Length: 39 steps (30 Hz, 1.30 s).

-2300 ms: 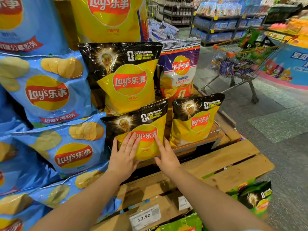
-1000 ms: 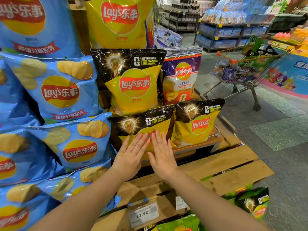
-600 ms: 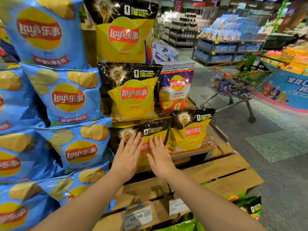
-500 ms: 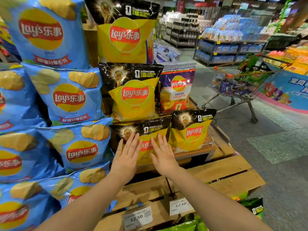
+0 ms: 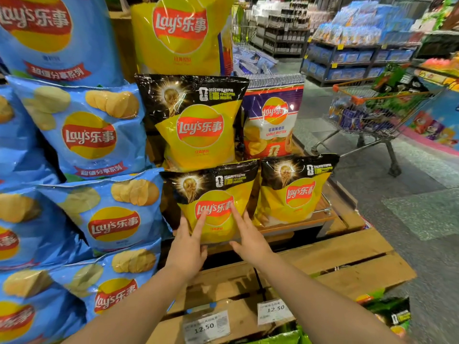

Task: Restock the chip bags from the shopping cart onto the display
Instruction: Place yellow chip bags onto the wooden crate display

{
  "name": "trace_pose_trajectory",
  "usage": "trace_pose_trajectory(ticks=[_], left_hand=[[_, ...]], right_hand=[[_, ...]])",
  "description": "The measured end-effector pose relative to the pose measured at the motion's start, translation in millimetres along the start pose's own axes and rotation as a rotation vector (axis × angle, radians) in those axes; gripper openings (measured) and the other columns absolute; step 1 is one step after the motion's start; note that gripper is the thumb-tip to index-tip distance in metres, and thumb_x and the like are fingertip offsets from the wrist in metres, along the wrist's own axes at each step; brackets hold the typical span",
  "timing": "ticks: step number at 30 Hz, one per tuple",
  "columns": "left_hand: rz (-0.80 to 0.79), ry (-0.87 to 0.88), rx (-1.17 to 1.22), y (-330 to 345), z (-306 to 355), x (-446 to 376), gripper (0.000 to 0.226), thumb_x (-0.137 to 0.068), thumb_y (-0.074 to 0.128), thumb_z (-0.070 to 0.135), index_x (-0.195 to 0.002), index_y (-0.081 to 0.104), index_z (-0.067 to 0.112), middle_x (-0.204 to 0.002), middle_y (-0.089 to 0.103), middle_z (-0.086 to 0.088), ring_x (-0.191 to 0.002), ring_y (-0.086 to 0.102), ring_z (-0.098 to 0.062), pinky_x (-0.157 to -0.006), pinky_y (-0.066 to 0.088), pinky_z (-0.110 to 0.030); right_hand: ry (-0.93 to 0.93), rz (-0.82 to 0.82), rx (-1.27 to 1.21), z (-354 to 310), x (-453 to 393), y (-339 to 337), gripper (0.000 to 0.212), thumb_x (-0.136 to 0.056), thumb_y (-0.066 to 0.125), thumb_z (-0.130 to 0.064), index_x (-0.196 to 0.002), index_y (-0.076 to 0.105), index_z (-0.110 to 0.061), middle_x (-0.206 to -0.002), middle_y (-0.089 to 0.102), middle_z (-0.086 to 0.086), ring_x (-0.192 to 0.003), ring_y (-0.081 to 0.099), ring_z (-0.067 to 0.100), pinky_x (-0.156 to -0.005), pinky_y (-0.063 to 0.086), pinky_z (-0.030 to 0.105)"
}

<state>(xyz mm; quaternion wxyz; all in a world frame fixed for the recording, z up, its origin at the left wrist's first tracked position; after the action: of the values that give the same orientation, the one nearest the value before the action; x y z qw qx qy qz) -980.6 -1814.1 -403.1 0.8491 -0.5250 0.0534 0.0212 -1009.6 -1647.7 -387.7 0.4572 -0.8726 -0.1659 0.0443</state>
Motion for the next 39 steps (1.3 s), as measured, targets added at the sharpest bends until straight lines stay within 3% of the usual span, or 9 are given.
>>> trace_pose_trajectory(ticks=[4, 7, 15, 21, 25, 31, 33, 35, 39], left_hand=[[0.081, 0.090, 0.054, -6, 8, -3, 0.108, -0.085, 0.064, 0.017, -0.137, -0.022, 0.056, -0.157, -0.004, -0.014, -0.129, 0.041, -0.039, -0.095, 0.047, -0.051], [0.106, 0.111, 0.075, -11, 6, -5, 0.108, -0.084, 0.063, 0.013, -0.137, -0.018, 0.060, -0.155, 0.008, -0.018, -0.119, 0.050, -0.040, -0.089, 0.049, -0.051], [0.068, 0.095, 0.090, -8, 2, 10, 0.108, -0.086, 0.061, 0.014, -0.128, -0.022, 0.068, -0.158, -0.004, -0.012, -0.119, 0.051, -0.033, -0.087, 0.049, -0.036], [0.074, 0.074, 0.103, -10, -1, 20, 0.103, -0.088, 0.060, 0.017, -0.130, -0.020, 0.067, -0.158, -0.002, -0.014, -0.123, 0.049, -0.030, -0.093, 0.044, -0.036], [0.107, 0.085, 0.154, -13, -3, 5, 0.092, -0.086, 0.060, 0.012, -0.142, -0.002, 0.050, -0.159, -0.004, -0.010, -0.133, 0.037, -0.036, -0.092, 0.047, -0.038], [0.048, 0.069, -0.004, -9, -9, 0, 0.113, -0.083, 0.063, 0.019, -0.129, -0.033, 0.056, -0.156, -0.018, -0.011, -0.126, 0.044, -0.036, -0.084, 0.051, -0.037], [0.091, 0.067, -0.045, -9, -6, 6, 0.119, -0.077, 0.070, 0.018, -0.137, -0.025, 0.054, -0.156, -0.015, -0.013, -0.124, 0.044, -0.043, -0.086, 0.051, -0.044], [0.180, 0.077, -0.084, -9, 0, 11, 0.122, -0.064, 0.081, 0.015, -0.146, -0.004, 0.044, -0.154, -0.002, -0.018, -0.128, 0.036, -0.052, -0.091, 0.047, -0.058], [0.310, 0.126, -0.213, -11, 18, 14, 0.124, -0.051, 0.091, 0.020, -0.147, 0.013, 0.032, -0.149, 0.011, -0.029, -0.135, 0.013, -0.048, -0.097, 0.031, -0.066]], right_hand=[[-0.001, 0.128, -0.089, -8, -1, -3, 0.103, -0.093, 0.057, -0.017, -0.121, -0.031, -0.062, -0.159, 0.006, -0.001, -0.130, 0.041, 0.026, -0.100, 0.046, 0.040], [-0.018, 0.156, -0.110, -11, -3, -4, 0.098, -0.094, 0.055, -0.016, -0.123, -0.027, -0.060, -0.158, 0.009, 0.001, -0.133, 0.038, 0.025, -0.101, 0.045, 0.038], [-0.009, 0.092, -0.060, -10, 2, 7, 0.090, -0.095, 0.053, -0.018, -0.126, -0.024, -0.055, -0.160, 0.002, -0.001, -0.139, 0.029, 0.023, -0.107, 0.039, 0.035], [0.046, 0.062, -0.046, -9, 7, 12, 0.088, -0.096, 0.051, -0.019, -0.138, -0.022, -0.046, -0.161, 0.001, 0.001, -0.140, 0.028, 0.024, -0.106, 0.039, 0.036], [0.020, 0.087, -0.073, -13, -6, 7, 0.086, -0.097, 0.050, -0.016, -0.143, -0.016, -0.044, -0.160, 0.000, 0.002, -0.141, 0.026, 0.024, -0.107, 0.039, 0.038], [-0.003, 0.069, 0.029, -6, -17, 11, 0.099, -0.094, 0.055, -0.022, -0.128, -0.032, -0.056, -0.159, -0.006, 0.003, -0.146, 0.009, 0.027, -0.113, 0.032, 0.046], [-0.001, 0.094, 0.050, -4, -13, 11, 0.099, -0.094, 0.055, -0.023, -0.127, -0.032, -0.057, -0.158, -0.017, 0.002, -0.147, 0.002, 0.027, -0.114, 0.030, 0.046], [0.000, 0.125, 0.046, -4, -6, 8, 0.095, -0.094, 0.054, -0.023, -0.134, -0.027, -0.053, -0.157, -0.022, 0.002, -0.147, -0.002, 0.026, -0.116, 0.026, 0.045], [-0.070, 0.302, 0.100, -13, 6, -16, 0.085, -0.093, 0.054, -0.019, -0.147, -0.008, -0.041, -0.159, -0.001, 0.010, -0.146, 0.008, 0.029, -0.115, 0.026, 0.047]])
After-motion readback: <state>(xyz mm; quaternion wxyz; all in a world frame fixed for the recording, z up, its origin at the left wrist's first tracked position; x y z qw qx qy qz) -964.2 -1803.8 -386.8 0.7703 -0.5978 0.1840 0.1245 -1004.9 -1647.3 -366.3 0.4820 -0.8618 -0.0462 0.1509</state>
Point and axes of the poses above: each hand's wrist, its own x-axis away from the middle knuckle, its own y-axis out of the palm, z = x × y, the point moved 4 cm from there along -x, towards the middle knuckle
